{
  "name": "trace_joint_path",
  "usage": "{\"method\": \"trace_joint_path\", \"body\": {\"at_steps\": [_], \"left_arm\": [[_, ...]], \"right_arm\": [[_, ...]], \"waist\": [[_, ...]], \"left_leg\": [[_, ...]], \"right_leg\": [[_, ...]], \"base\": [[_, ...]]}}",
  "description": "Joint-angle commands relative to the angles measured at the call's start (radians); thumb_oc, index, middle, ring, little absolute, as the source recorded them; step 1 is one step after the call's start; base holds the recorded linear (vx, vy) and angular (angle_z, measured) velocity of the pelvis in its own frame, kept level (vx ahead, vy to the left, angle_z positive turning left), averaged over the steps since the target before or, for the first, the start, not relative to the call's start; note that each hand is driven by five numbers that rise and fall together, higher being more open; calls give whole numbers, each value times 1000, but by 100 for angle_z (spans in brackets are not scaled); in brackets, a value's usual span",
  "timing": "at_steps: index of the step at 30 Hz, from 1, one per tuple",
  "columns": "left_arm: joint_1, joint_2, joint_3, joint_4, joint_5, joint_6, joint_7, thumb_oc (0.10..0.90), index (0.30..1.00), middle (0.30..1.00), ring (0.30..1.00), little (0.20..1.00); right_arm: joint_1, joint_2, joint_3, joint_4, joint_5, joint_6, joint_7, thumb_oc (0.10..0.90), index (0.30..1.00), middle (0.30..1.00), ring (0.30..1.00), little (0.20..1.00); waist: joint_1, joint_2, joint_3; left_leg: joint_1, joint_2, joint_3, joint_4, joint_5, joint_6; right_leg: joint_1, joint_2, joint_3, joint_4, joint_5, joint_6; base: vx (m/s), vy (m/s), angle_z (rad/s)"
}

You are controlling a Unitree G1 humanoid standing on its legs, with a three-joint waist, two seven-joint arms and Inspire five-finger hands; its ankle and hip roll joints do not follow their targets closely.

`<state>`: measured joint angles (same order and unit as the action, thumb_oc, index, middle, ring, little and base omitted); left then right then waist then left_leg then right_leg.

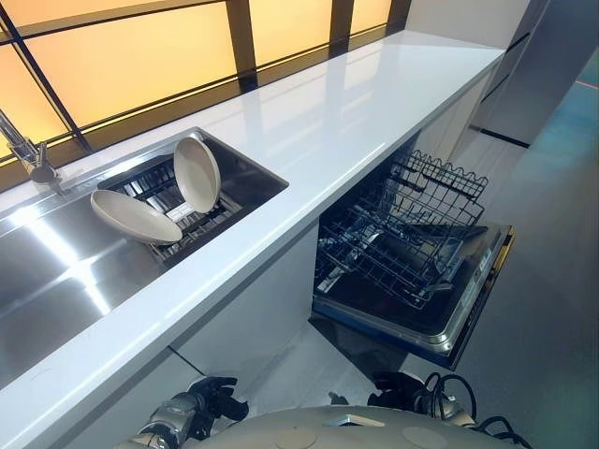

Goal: Pick up plates and place into dishwasher.

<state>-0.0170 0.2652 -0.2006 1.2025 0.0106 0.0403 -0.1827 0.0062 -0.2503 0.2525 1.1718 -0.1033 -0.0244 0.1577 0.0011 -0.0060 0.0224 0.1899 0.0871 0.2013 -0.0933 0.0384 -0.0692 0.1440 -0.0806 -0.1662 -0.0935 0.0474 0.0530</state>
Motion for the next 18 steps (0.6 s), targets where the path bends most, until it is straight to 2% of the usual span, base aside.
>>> {"method": "trace_joint_path", "body": {"at_steps": [1,5,9,13,15,17,18], "left_arm": [[-41,-30,-43,53,-17,-44,-1,800,900,900,900,900],[-60,-22,-73,-10,-31,-143,17,800,900,900,900,900],[-81,-8,-121,-150,-56,-187,-27,800,900,900,900,900],[-102,13,-182,-359,-139,-166,-117,800,900,900,900,900],[-122,41,-232,-548,-231,-118,-187,800,900,900,900,900],[-128,50,-246,-602,-256,-114,-212,800,900,900,900,900],[-143,69,-270,-721,-290,-100,-249,800,900,900,900,900]], "right_arm": [[-50,15,50,32,-26,-3,15,800,900,900,900,900],[-46,8,59,18,-26,2,21,800,900,900,900,900],[-46,-5,71,-26,-19,27,31,800,900,900,900,900],[-53,-19,86,-77,-2,58,35,800,900,900,900,900],[-57,-26,98,-108,4,73,30,800,900,900,900,900],[-56,-28,103,-118,4,76,27,800,900,900,900,900],[-58,-33,104,-119,3,66,23,800,900,900,900,900]], "waist": [[11,-9,39],[11,-9,42],[14,-8,52],[19,-3,67],[22,2,79],[22,3,83],[25,7,90]], "left_leg": [[-40,-13,-20,7,-60,28],[-43,-7,-23,6,-57,23],[-52,3,-26,6,-49,16],[-66,14,-35,6,-38,9],[-79,25,-42,6,-29,5],[-85,28,-46,6,-25,4],[-94,36,-52,6,-19,0]], "right_leg": [[-17,-67,-64,56,-43,73],[-19,-62,-65,63,-48,72],[-25,-55,-66,69,-51,68],[-37,-46,-71,82,-57,62],[-49,-39,-75,97,-65,55],[-53,-36,-76,102,-68,52],[-58,-30,-82,109,-75,45]], "base": [[4,-11,7],[-8,-31,6],[-39,-55,0],[-56,-57,4],[-81,-79,10],[-66,-68,16],[-71,-80,15]]}}
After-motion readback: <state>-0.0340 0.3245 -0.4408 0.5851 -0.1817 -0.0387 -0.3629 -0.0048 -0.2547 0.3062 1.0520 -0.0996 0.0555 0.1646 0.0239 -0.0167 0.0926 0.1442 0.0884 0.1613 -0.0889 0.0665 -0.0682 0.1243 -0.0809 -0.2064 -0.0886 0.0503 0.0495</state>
